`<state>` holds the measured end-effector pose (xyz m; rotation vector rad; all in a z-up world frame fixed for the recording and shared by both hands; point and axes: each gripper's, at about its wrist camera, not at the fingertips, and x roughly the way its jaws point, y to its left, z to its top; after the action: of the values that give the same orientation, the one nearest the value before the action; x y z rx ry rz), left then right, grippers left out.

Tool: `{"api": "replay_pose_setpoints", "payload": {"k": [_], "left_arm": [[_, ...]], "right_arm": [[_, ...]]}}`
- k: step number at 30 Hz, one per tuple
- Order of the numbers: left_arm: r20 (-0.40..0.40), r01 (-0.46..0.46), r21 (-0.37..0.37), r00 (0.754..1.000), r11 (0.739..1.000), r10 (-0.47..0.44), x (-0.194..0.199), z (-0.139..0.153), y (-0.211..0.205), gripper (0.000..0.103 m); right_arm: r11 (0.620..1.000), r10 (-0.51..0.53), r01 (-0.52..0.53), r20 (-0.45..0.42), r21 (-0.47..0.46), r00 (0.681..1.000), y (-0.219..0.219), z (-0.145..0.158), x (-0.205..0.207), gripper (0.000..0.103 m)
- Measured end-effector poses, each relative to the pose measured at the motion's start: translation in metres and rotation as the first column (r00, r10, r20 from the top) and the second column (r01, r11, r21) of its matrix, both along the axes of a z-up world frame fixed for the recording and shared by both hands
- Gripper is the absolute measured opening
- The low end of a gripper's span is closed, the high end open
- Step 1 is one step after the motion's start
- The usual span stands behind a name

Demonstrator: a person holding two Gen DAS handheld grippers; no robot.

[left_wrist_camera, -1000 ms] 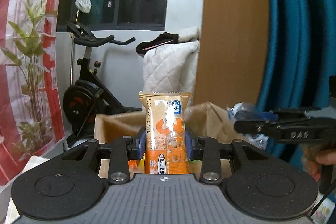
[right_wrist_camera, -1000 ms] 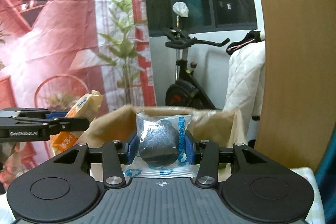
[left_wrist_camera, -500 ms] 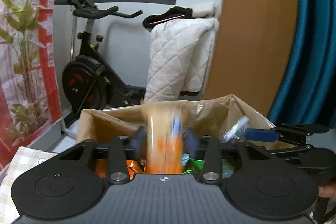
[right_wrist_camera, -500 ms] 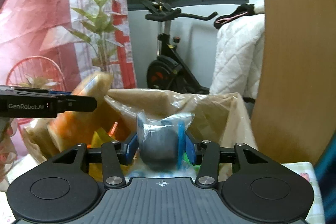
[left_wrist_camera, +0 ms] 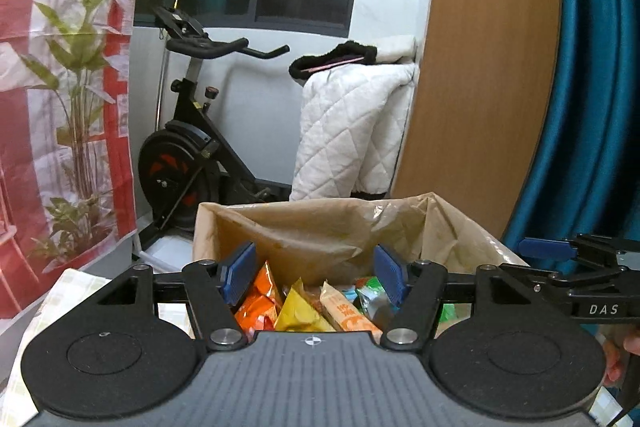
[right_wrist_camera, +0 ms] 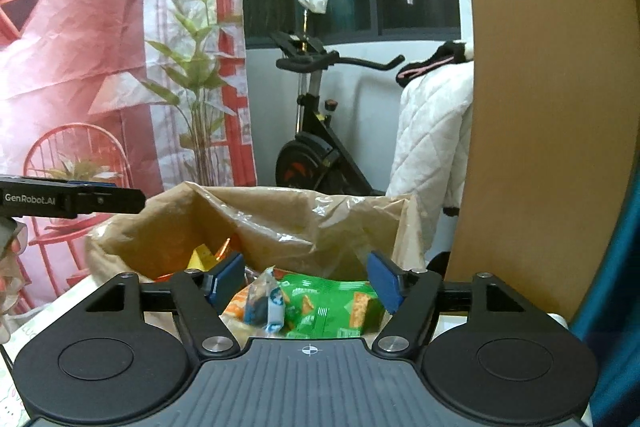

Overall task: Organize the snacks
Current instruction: 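Move both tools back to the cracker packet on the table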

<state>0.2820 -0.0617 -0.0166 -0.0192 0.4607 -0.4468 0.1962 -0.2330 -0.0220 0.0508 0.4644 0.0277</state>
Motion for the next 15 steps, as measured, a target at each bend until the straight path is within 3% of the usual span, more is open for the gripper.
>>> {"api": "replay_pose_setpoints", "payload": {"k": [3,7,15], "left_arm": [[0.003,0.003,-0.009,1.000,1.000,-0.003,-0.019,-0.002,0.007,0.067],[-0.002,-0.008,-0.016,1.000,1.000,0.008,-0.040,-0.006,0.015,0.067],[-0.019,-0.004,-0.020,1.000,1.000,0.004,-0.065,-0.024,0.009,0.067]], "right_arm": [[0.999,0.006,-0.005,0.012,-0.036,1.000,0.004,0.002,-0.019,0.067],[1.000,0.002,-0.002,0.018,-0.002,1.000,0.004,-0.004,-0.042,0.067],[0.999,-0.013,0.016,-0.067,0.049,0.998,0.002,-0.035,-0.059,0.066]]}}
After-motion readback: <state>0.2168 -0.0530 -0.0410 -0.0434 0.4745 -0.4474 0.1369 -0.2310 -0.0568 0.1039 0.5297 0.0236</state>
